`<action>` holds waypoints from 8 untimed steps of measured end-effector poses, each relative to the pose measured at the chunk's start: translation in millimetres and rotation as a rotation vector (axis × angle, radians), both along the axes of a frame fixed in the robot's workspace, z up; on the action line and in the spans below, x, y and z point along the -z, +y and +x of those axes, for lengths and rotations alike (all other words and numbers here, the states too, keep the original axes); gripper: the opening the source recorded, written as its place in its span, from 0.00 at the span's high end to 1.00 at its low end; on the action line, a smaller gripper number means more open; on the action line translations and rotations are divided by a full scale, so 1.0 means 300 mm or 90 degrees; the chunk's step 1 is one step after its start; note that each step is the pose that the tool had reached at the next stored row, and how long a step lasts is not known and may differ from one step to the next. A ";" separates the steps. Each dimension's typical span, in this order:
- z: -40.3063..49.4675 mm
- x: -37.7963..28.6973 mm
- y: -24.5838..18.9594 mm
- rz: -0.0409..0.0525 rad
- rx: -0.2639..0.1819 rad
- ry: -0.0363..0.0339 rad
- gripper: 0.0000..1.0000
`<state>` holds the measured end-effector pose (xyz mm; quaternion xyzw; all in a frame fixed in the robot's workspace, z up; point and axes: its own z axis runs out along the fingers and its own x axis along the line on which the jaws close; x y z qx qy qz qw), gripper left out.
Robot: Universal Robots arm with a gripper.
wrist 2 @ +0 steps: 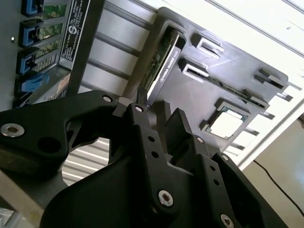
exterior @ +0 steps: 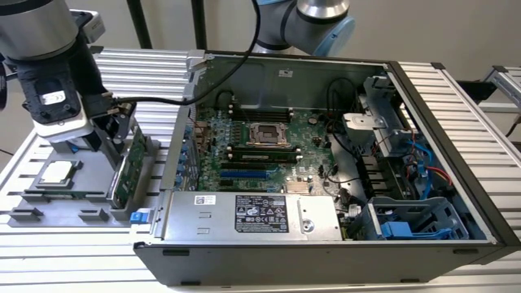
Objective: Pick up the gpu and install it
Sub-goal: 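Pick up the gpu and move the gpu toward the slot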
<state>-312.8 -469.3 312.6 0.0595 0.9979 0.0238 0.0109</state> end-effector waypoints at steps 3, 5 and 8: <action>0.000 0.003 0.000 0.0000 0.000 0.0000 0.00; 0.000 0.005 0.000 0.0000 0.000 0.0000 0.00; 0.000 0.008 0.000 0.0000 0.000 0.0000 0.00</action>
